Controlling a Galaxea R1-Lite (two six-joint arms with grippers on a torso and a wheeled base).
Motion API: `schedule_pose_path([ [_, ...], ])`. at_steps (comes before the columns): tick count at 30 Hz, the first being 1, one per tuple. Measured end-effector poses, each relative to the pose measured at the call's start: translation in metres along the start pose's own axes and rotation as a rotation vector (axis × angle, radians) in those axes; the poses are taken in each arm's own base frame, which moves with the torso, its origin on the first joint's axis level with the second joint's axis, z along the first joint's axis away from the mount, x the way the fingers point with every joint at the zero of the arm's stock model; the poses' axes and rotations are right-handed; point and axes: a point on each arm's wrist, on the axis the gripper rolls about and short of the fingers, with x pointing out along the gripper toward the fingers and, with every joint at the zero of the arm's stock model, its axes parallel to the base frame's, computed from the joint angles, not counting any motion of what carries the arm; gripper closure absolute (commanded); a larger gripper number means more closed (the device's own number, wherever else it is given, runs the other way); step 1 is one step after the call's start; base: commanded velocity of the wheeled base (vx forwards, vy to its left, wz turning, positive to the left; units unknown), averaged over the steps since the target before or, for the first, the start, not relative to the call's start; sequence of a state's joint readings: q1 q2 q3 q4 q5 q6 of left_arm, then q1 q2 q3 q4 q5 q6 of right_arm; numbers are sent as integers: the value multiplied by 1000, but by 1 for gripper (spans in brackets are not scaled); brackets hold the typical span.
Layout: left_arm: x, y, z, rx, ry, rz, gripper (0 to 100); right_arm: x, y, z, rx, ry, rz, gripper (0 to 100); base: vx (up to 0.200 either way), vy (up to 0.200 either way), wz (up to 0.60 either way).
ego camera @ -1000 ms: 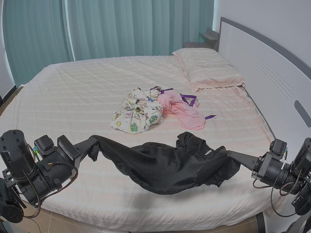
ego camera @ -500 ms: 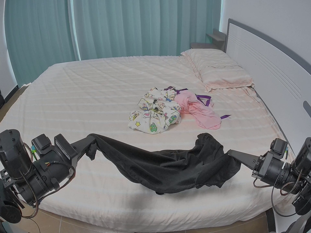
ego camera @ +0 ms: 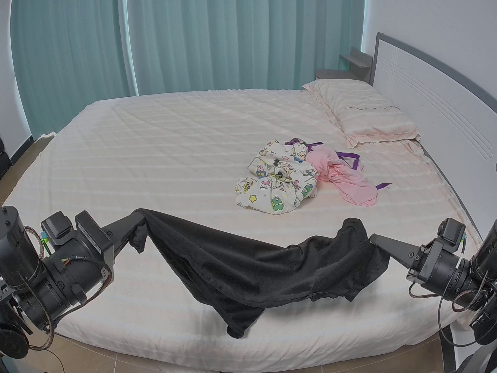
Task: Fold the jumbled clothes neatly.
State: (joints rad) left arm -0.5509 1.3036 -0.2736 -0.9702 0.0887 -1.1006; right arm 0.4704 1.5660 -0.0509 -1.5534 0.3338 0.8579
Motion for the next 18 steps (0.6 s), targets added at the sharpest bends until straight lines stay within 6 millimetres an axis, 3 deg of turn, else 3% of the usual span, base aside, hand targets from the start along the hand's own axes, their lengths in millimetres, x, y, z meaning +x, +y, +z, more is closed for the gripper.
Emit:
schedule_pose_path([
  [18, -1, -1, 1, 45, -11, -5, 100, -2, 4, 2, -38, -11, 19, 100, 0, 200, 0],
])
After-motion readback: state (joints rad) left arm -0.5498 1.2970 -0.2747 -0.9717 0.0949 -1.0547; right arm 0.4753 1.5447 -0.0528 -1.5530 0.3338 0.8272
